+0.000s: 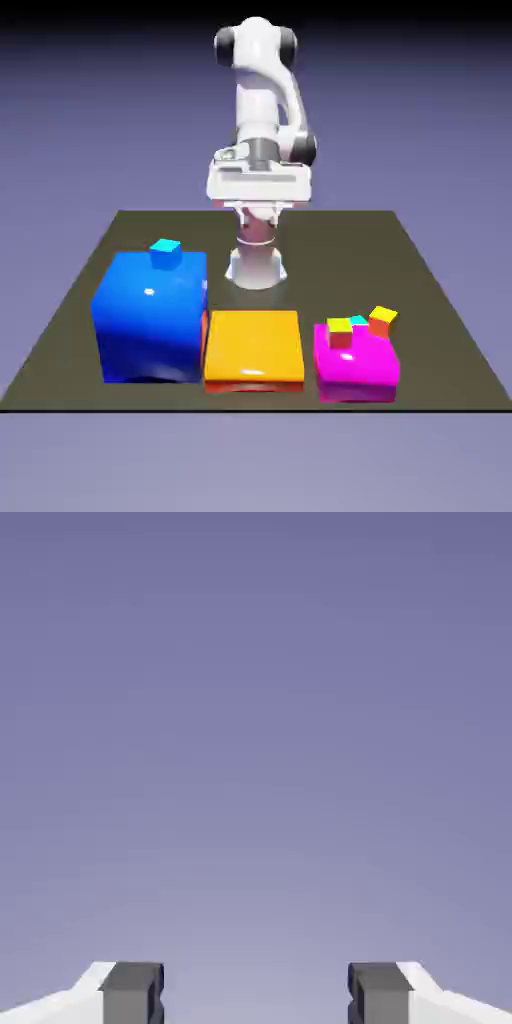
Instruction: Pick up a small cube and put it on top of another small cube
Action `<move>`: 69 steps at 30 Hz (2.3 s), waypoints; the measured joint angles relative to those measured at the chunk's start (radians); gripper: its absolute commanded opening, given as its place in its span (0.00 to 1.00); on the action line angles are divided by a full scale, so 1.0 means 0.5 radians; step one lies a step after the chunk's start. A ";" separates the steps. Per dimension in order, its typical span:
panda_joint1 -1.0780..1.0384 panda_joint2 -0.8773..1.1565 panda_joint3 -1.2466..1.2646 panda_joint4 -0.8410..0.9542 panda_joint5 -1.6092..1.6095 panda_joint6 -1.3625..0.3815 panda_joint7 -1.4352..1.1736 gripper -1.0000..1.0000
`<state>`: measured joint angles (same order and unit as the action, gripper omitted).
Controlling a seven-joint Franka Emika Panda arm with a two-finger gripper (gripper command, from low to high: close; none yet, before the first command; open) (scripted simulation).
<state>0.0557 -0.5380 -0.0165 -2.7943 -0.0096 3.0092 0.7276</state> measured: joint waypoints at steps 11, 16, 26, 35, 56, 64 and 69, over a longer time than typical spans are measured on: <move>0.797 0.555 -0.225 0.314 -0.279 -0.580 -0.351 0.50; 1.159 0.790 -0.282 0.472 -0.467 -0.885 -0.572 0.50; 1.898 1.262 -0.397 0.789 -0.841 -1.496 -1.015 0.50; 2.537 1.798 -0.744 1.003 -0.874 -1.834 -1.104 0.50; 3.345 2.552 -1.272 1.167 -0.755 -2.032 -1.023 0.00; 2.921 2.262 -1.092 1.382 -0.667 -2.159 -1.013 0.00; 2.559 2.006 -0.882 1.544 -0.497 -2.187 -1.058 0.00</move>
<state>1.3352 0.4651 -0.4575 -2.0222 -0.2580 1.9158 0.1988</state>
